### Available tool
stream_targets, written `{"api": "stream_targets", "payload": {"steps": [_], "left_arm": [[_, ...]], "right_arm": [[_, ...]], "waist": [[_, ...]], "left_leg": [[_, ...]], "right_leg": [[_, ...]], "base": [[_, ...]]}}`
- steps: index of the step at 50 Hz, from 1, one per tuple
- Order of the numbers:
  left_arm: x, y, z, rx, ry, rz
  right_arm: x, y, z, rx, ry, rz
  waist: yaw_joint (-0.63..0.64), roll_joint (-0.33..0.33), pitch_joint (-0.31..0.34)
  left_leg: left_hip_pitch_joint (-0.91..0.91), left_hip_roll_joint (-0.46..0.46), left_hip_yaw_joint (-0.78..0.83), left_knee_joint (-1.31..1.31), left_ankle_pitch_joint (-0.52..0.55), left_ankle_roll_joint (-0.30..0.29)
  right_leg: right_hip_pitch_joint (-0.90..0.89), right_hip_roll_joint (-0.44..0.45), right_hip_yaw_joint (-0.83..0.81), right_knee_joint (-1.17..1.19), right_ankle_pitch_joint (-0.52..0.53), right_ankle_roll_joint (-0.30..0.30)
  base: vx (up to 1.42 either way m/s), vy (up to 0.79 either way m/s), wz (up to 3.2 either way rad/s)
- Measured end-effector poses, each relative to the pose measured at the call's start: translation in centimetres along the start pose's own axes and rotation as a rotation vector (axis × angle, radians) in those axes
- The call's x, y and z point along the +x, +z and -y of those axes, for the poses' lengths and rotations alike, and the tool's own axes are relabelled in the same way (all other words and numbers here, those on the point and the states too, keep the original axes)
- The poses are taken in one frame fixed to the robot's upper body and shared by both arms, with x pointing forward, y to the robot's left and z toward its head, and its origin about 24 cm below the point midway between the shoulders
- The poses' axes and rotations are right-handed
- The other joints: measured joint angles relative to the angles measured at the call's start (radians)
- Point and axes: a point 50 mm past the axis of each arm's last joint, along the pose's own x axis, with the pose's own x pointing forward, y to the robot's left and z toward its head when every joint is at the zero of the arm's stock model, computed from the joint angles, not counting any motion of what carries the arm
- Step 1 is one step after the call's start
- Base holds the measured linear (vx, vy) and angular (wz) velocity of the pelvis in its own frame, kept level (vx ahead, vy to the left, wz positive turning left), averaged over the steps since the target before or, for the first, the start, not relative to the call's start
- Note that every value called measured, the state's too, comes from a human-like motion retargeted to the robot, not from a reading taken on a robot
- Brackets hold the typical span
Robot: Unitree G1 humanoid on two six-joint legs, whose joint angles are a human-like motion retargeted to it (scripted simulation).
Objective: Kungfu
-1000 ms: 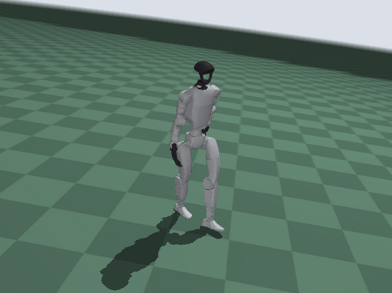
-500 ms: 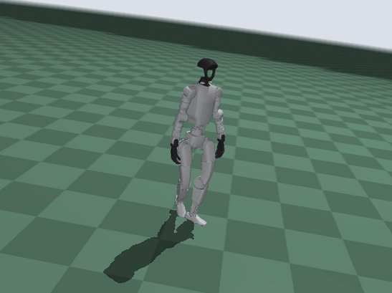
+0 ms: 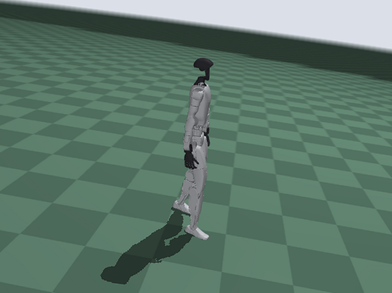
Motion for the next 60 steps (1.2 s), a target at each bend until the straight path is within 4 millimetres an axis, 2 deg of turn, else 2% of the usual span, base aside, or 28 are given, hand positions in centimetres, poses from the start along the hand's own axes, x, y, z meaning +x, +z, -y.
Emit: {"api": "stream_targets", "payload": {"steps": [2, 4, 7, 9, 11, 13, 15, 17, 21, 23, 25, 26, 30, 34, 38, 42, 44, 47, 50, 53, 55, 57, 58, 60], "left_arm": [[-0.1, -4.2, 1.2, -0.092, -0.010, -0.211], [-0.1, -6.1, 2.8, -0.248, 0.015, -0.283], [0.0, -8.2, 5.4, -0.502, -0.017, -0.253], [0.0, -9.3, 7.0, -0.616, -0.059, -0.250], [0.0, -10.1, 8.2, -0.660, -0.056, -0.247], [0.0, -10.5, 8.6, -0.641, -0.016, -0.244], [0.1, -9.9, 8.2, -0.612, 0.032, -0.230], [0.5, -8.4, 7.6, -0.604, 0.062, -0.190], [1.1, -4.8, 6.7, -0.590, 0.085, -0.058], [1.3, -3.0, 6.2, -0.565, 0.086, 0.008], [1.4, -1.3, 5.7, -0.526, 0.076, 0.071], [1.4, -0.4, 5.4, -0.501, 0.066, 0.100], [1.0, 3.6, 3.9, -0.405, -0.003, 0.219], [0.4, 6.0, 2.7, -0.303, -0.057, 0.297], [-0.1, 7.1, 1.4, -0.228, -0.031, 0.328], [-0.7, 7.7, -0.3, -0.161, 0.013, 0.336], [-0.7, 7.4, -0.6, -0.131, 0.016, 0.310], [-0.3, 6.2, 0.1, -0.125, 0.004, 0.259], [0.3, 4.7, 1.6, -0.223, -0.015, 0.236], [0.9, 4.6, 4.1, -0.431, -0.099, 0.279], [1.1, 4.6, 5.7, -0.609, -0.185, 0.323], [1.1, 4.3, 6.6, -0.803, -0.277, 0.372], [1.1, 4.2, 6.9, -0.900, -0.316, 0.403], [0.9, 4.5, 7.0, -1.089, -0.373, 0.487]], "right_arm": [[-0.3, -1.1, 0.3, 0.050, 0.033, -0.046], [0.0, 0.1, 1.3, 0.038, 0.061, -0.050], [0.3, 3.4, 3.4, -0.072, 0.057, -0.044], [0.3, 5.1, 4.8, -0.146, 0.022, -0.026], [0.0, 5.7, 6.3, -0.191, -0.020, -0.005], [-0.4, 5.7, 8.0, -0.201, -0.060, 0.009], [-0.8, 5.9, 9.0, -0.187, -0.092, 0.020], [-0.8, 6.3, 9.3, -0.149, -0.129, 0.030], [-0.5, 6.7, 8.7, -0.021, -0.186, 0.065], [-0.3, 6.8, 8.2, 0.048, -0.175, 0.093], [-0.1, 7.1, 7.3, 0.110, -0.142, 0.128], [0.0, 7.4, 6.8, 0.130, -0.118, 0.152], [0.5, 9.1, 3.8, 0.137, -0.017, 0.266], [0.8, 9.2, 0.8, 0.036, 0.046, 0.290], [1.0, 8.8, -1.9, -0.139, 0.133, 0.264], [0.9, 8.3, -4.1, -0.239, 0.141, 0.308], [0.7, 7.5, -4.7, -0.266, 0.130, 0.325], [0.5, 5.7, -4.8, -0.304, 0.116, 0.304], [0.5, 4.3, -4.6, -0.371, 0.134, 0.244], [0.7, 5.0, -3.8, -0.382, 0.156, 0.220], [0.8, 5.8, -3.3, -0.306, 0.135, 0.231], [0.8, 6.4, -2.8, -0.125, 0.131, 0.250], [0.8, 6.6, -2.7, 0.001, 0.140, 0.257], [0.8, 7.1, -2.5, 0.336, 0.185, 0.287]], "waist": [[0.081, -0.025, -0.051], [0.111, -0.021, -0.020], [0.056, 0.029, 0.037], [0.013, 0.055, 0.045], [0.004, 0.071, 0.029], [0.029, 0.081, 0.000], [0.051, 0.086, -0.001], [0.064, 0.084, 0.016], [0.107, 0.071, 0.028], [0.106, 0.065, 0.021], [0.090, 0.059, 0.014], [0.071, 0.061, 0.012], [0.069, 0.033, 0.047], [0.038, 0.039, 0.047], [-0.021, 0.057, 0.040], [-0.068, 0.070, 0.042], [-0.047, 0.059, 0.035], [-0.009, 0.038, 0.011], [0.052, 0.010, -0.014], [0.074, 0.016, 0.006], [0.078, 0.027, 0.012], [0.061, 0.049, 0.002], [0.055, 0.057, -0.007], [0.044, 0.071, -0.017]], "left_leg": [[-0.074, 0.030, 0.059, 0.041, 0.023, -0.014], [-0.096, 0.064, 0.133, 0.043, 0.077, -0.032], [-0.098, 0.127, 0.249, 0.005, 0.144, -0.078], [-0.104, 0.165, 0.352, -0.031, 0.168, -0.125], [-0.114, 0.193, 0.443, -0.062, 0.179, -0.177], [-0.136, 0.199, 0.458, -0.081, 0.184, -0.207], [-0.147, 0.182, 0.401, -0.079, 0.179, -0.219], [-0.145, 0.170, 0.382, -0.057, 0.163, -0.218], [-0.120, 0.163, 0.463, -0.046, 0.126, -0.204], [-0.118, 0.155, 0.484, -0.061, 0.088, -0.179], [-0.126, 0.134, 0.475, -0.077, 0.056, -0.117], [-0.130, 0.124, 0.456, -0.079, 0.047, -0.104], [-0.130, 0.096, 0.493, -0.087, 0.040, -0.087], [-0.138, 0.100, 0.503, -0.106, 0.057, -0.065], [-0.163, 0.104, 0.495, -0.129, 0.091, -0.047], [-0.177, 0.112, 0.475, -0.149, 0.117, -0.046], [-0.167, 0.109, 0.491, -0.161, 0.121, -0.046], [-0.144, 0.097, 0.502, -0.178, 0.124, -0.045], [-0.128, 0.086, 0.552, -0.187, 0.123, -0.040], [-0.117, 0.093, 0.592, -0.184, 0.122, -0.038], [-0.109, 0.104, 0.625, -0.186, 0.119, -0.035], [-0.107, 0.122, 0.636, -0.192, 0.119, -0.031], [-0.109, 0.127, 0.641, -0.196, 0.121, -0.030], [-0.113, 0.136, 0.635, -0.201, 0.128, -0.031]], "right_leg": [[-0.070, -0.031, 0.040, 0.052, -0.027, 0.028], [-0.058, -0.033, -0.004, 0.054, -0.038, 0.016], [-0.014, -0.023, -0.072, 0.036, -0.049, 0.005], [-0.007, -0.025, -0.115, 0.033, -0.059, 0.000], [-0.009, -0.030, -0.157, 0.032, -0.068, -0.002], [-0.020, -0.033, -0.180, 0.032, -0.074, -0.003], [-0.018, -0.037, -0.196, 0.030, -0.077, -0.004], [-0.012, -0.049, -0.212, 0.029, -0.075, -0.005], [-0.018, -0.065, -0.211, 0.020, -0.054, -0.001], [-0.018, -0.073, -0.212, 0.009, -0.038, 0.006], [-0.017, -0.083, -0.209, -0.008, -0.018, 0.020], [-0.013, -0.087, -0.218, -0.015, -0.009, 0.032], [-0.020, -0.110, -0.184, -0.050, 0.018, 0.097], [-0.034, -0.082, -0.109, -0.047, -0.032, 0.123], [-0.053, 0.010, 0.093, 0.054, 0.002, 0.146], [-0.003, 0.083, 0.114, 0.122, -0.080, 0.142], [0.027, 0.091, 0.096, 0.111, -0.126, 0.108], [0.078, 0.086, 0.031, 0.027, -0.130, 0.010], [0.081, 0.074, 0.044, -0.004, -0.114, 0.016], [0.079, 0.055, 0.026, -0.003, -0.102, 0.042], [0.075, 0.062, 0.008, -0.002, -0.101, -0.001], [0.070, 0.076, -0.021, 0.001, -0.120, -0.084], [0.076, 0.075, -0.066, -0.004, -0.131, -0.112], [0.087, 0.074, -0.117, -0.009, -0.149, -0.129]], "base": [[-0.09, -0.57, 0.74], [-0.38, -0.33, 0.74], [-0.46, -0.16, 1.26], [-0.31, -0.02, 1.45], [-0.07, 0.00, 1.24], [0.03, 0.00, 1.00], [-0.08, 0.08, 0.92], [-0.14, 0.21, 0.73], [-0.01, 0.27, 0.11], [0.14, 0.43, 0.27], [0.16, 0.34, 0.45], [0.19, 0.41, 0.51], [0.08, 0.40, -0.38], [0.00, 0.36, -0.25], [-0.03, 0.25, 0.09], [-0.06, 0.16, 0.15], [0.07, 0.07, -0.27], [0.17, 0.06, -0.18], [0.09, 0.05, -0.66], [-0.13, 0.12, -0.65], [-0.10, 0.12, -0.72], [-0.06, 0.09, -0.44], [-0.05, 0.06, -0.21], [-0.04, 0.01, 0.07]]}}
